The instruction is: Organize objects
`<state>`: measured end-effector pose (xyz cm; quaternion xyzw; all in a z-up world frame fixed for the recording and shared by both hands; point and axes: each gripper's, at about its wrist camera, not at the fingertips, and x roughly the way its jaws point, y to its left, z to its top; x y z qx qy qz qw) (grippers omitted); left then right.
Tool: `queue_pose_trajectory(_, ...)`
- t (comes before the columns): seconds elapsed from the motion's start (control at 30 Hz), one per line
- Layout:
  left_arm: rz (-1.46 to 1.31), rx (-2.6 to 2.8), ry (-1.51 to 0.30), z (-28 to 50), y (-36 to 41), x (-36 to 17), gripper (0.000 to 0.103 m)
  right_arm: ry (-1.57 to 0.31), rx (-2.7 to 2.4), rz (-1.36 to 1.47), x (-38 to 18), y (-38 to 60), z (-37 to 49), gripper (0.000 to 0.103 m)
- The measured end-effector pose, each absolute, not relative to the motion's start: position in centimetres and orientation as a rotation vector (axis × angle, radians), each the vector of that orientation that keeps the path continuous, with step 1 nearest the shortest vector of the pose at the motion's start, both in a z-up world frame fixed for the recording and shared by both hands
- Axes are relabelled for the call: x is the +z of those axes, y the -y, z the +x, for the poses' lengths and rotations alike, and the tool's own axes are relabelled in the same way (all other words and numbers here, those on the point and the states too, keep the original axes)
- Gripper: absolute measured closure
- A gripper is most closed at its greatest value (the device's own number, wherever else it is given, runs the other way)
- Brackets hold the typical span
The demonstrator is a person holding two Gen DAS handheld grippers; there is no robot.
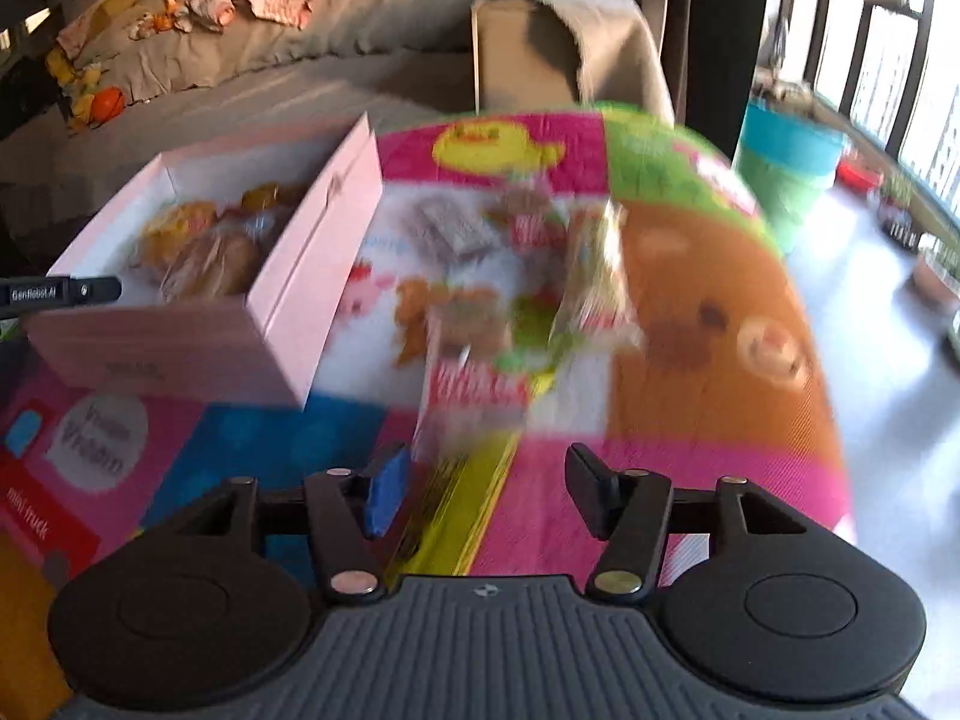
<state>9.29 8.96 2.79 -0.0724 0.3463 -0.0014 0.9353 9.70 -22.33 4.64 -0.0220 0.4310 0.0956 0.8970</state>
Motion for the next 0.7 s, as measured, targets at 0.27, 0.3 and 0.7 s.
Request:
queue_pose_trajectory(0.27, -0.11, 0.001, -0.706, 9.6, -8.7, 2.7, 0.086, -0.901, 0.243, -0.129, 5.5, 20.2, 7.3, 0.075)
queue_pose_trajectory(0.3, -0.115, -0.003, -0.705, 9.6, -8.9, 2.6, 0.086, -0.907, 0.25, -0.128, 5.9, 20.2, 7.0, 0.078)
queue_pose_trajectory(0.7, -0.16, -0.021, -0.706, 9.1, -9.5, 2.5, 0.085, -0.681, 0.336, -0.115, 16.0, 18.7, 4.9, 0.096)
